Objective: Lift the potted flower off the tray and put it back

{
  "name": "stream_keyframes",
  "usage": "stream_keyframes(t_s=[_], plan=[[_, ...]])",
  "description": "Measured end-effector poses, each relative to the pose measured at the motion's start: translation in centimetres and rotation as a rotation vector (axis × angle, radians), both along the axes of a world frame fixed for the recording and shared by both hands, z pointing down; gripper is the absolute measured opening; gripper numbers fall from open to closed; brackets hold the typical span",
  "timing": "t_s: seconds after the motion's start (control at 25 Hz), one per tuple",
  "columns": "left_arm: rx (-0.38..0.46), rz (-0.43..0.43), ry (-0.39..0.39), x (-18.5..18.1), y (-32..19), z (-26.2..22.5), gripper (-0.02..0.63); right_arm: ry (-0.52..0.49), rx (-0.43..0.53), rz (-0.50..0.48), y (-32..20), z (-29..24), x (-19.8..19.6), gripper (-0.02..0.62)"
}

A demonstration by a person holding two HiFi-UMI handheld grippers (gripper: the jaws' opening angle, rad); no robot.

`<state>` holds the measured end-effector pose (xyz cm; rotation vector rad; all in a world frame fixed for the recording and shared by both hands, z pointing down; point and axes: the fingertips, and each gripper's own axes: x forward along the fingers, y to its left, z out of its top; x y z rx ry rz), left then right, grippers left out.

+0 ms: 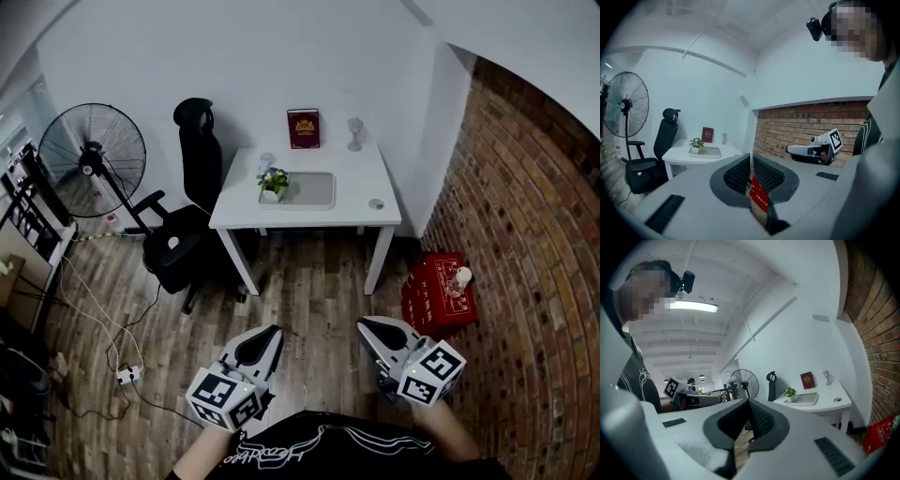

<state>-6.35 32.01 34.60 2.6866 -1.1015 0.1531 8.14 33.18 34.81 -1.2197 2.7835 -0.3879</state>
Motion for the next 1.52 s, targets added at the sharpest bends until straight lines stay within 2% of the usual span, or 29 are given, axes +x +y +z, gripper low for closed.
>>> stream_keyframes(t_s=[0.2, 0.24, 0.32, 0.52, 0.88, 1.0, 1.2, 1.52], plan=[[0.038, -0.019, -0.014, 1.2, 0.4, -0.4, 0.046, 0.007, 0.02, -0.01, 1.0, 0.0, 1.5, 0.003], [0.041, -0.023, -0.014, 1.4, 0.4, -0.4, 0.063, 0.009, 0.022, -0.008, 1.1, 0.1, 1.8, 0.003], [0.038, -0.032, -0.012, 1.7, 0.4, -0.2, 0.172, 0.01, 0.024, -0.005, 1.5, 0.2, 2.4, 0.003], [0.054, -0.055, -0.016, 1.9, 0.0, -0.1, 0.28, 0.017, 0.034, -0.003, 2.1, 0.4, 3.6, 0.003], [0.047, -0.054, -0.023, 2.1, -3.9, 1.5, 0.334, 0.02, 0.019, 0.038, 0.2, 1.4, 5.2, 0.003], [0.055, -0.06, -0.042, 2.1, -6.3, 2.5, 0.35, 0.025, 0.004, 0.049, -1.6, 2.3, 5.4, 0.003], [0.036, -0.067, -0.027, 2.1, -11.8, 4.4, 0.359, 0.046, -0.017, 0.053, -6.5, 3.6, 5.4, 0.003], [-0.033, -0.064, -0.041, 2.0, -24.0, 6.5, 0.362, 0.041, -0.059, 0.05, -18.7, 3.7, 5.0, 0.003]])
